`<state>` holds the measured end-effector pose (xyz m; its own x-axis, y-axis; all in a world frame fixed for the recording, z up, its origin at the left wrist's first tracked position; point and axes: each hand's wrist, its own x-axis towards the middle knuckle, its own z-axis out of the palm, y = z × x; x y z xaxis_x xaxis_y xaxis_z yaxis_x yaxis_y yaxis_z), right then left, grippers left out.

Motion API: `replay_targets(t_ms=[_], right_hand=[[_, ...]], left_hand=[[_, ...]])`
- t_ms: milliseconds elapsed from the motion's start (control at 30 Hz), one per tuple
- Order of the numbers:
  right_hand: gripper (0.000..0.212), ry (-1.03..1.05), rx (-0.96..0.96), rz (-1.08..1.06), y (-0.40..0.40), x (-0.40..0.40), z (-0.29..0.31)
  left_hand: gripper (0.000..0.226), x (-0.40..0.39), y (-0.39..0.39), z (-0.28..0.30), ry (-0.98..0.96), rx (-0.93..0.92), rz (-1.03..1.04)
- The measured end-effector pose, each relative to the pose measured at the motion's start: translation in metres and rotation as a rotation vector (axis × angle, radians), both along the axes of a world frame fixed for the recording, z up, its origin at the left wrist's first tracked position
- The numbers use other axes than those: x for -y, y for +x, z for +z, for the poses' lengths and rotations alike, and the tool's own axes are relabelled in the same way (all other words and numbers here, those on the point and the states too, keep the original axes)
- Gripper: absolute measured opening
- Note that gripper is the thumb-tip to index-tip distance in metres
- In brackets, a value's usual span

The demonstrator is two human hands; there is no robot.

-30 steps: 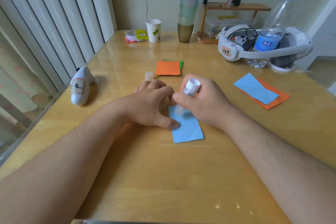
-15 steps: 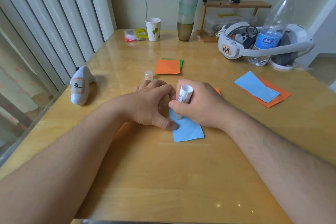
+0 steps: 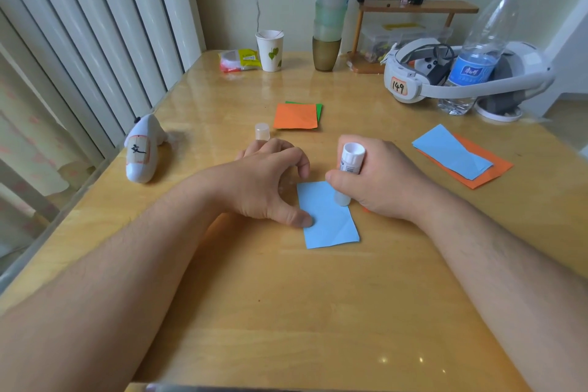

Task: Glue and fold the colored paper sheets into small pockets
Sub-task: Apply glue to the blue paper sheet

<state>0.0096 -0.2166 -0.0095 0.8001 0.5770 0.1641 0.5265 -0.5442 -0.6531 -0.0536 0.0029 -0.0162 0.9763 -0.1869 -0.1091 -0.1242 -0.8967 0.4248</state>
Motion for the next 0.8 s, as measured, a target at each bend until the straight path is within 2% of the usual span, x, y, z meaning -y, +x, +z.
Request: replay_targets(t_ms=[133, 233, 467, 800], right_hand=[[0.030, 0.170, -0.100, -0.051, 0.006, 0.003, 0.001], [0.029, 0.257, -0.092, -0.040, 0.003, -0.001, 0.001], [0.027, 0.192, -0.044, 0.086, -0.012, -0.016, -0.004], [0.028, 0.096, -0.048, 0.135, -0.017, -0.025, -0.004]], left_hand=[[0.070, 0.001, 0.001, 0.001, 0.009, -0.005, 0.000], [0.067, 0.001, 0.000, 0.001, 0.031, -0.007, -0.004], [0.071, 0.002, -0.001, -0.001, 0.071, -0.005, 0.012], [0.085, 0.004, -0.001, 0.000, 0.075, 0.013, 0.010]])
